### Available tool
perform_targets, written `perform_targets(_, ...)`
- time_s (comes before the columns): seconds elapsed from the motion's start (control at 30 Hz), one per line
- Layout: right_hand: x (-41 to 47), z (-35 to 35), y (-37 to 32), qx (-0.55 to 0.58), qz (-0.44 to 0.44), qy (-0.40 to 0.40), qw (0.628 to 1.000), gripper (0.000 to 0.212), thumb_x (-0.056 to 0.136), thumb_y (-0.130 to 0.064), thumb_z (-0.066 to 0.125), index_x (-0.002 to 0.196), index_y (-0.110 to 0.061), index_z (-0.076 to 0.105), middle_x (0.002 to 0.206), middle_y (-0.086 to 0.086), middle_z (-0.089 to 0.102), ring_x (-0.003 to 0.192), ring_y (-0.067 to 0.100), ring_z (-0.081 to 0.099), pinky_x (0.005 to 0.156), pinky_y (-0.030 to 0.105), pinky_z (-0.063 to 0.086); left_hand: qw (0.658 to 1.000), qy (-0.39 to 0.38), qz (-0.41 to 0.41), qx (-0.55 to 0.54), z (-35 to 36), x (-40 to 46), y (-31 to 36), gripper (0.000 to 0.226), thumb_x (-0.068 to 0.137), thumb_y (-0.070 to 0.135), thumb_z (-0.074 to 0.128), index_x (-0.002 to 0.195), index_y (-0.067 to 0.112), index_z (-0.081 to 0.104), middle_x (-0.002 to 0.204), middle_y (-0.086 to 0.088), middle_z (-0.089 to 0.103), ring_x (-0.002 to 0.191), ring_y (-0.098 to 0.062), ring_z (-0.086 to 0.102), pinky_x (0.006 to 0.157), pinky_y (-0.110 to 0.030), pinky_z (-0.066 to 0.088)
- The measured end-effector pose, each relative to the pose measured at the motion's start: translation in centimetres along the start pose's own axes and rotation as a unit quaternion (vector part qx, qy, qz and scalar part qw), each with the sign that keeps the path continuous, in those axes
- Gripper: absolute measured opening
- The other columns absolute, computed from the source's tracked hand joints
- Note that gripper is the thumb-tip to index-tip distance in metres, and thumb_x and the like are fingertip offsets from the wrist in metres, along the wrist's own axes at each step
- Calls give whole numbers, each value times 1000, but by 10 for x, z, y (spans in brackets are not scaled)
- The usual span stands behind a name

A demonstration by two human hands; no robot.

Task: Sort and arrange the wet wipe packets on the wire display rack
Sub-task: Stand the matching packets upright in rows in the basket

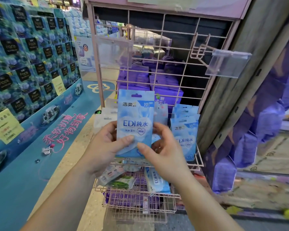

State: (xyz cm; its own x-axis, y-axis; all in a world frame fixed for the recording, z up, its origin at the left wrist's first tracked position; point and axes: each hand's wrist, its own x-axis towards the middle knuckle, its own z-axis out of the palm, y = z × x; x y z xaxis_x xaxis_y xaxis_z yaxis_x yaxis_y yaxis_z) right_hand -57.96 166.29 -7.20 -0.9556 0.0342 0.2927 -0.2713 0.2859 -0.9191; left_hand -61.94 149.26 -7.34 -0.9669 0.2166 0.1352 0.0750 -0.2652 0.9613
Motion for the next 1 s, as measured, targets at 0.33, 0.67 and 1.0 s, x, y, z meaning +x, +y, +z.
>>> perform_targets(0.33,10,-77,34,1,20,120,993,32,81,-17,72,105,-36,64,88,-15,73,71,1,67,58,17,53,966,-21,51,253,12,4,-14,55,54,49,76,107,41,62,93,10,72,86,-2,65,75,-13,49)
perform_targets(0.67,-1,-114,101,-242,131,142,951,21,79,-37,71,97,-30,63,87,-8,60,75,7,55,64,28,42,813,-59,132,563,9,4,-22,60,55,44,87,110,37,64,119,17,53,114,-12,44,100,-34,31)
perform_targets(1.0,2,-107,101,-258,130,156,944,42,76,-44,72,112,-27,59,103,-7,60,95,12,57,76,31,50,802,-18,157,576,12,6,-31,51,59,30,86,106,31,67,116,18,52,115,-17,43,97,-30,27)
